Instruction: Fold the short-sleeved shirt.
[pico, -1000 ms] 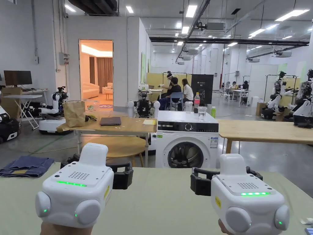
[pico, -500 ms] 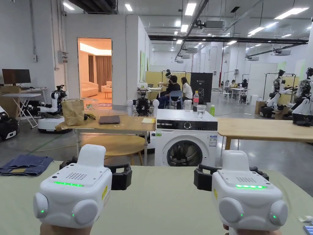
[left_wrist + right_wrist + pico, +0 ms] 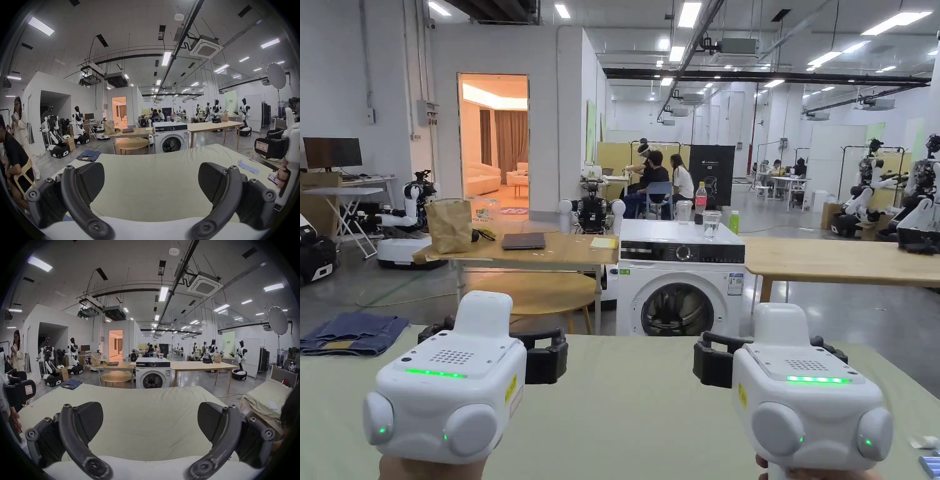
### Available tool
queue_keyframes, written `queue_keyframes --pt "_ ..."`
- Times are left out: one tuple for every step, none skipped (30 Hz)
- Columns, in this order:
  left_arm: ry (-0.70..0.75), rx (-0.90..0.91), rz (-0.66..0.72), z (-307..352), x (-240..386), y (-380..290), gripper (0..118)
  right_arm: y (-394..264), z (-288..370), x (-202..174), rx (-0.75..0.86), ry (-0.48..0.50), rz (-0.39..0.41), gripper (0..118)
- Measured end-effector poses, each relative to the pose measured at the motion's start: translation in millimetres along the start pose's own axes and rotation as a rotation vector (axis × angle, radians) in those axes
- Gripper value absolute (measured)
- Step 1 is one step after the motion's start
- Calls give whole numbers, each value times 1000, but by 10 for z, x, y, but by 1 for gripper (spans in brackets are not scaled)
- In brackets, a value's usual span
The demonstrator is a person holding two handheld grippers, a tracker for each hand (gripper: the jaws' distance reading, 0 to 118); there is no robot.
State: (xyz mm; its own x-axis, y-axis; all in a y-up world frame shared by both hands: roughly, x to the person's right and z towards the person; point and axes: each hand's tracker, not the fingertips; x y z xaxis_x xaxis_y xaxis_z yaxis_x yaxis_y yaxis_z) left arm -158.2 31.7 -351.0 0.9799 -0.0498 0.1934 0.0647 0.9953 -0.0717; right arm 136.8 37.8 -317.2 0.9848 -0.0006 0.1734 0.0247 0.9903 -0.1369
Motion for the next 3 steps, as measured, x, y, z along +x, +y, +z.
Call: queue_keyframes --pt "1 -1 1 2 -1 -1 114 -2 -1 -2 1 0 4 116" --pt "3 -1 1 2 -4 -2 114 -4 -1 -5 3 -3 6 116" --pt "4 -2 1 2 -6 -3 114 -3 -4 -13 3 -11 7 116"
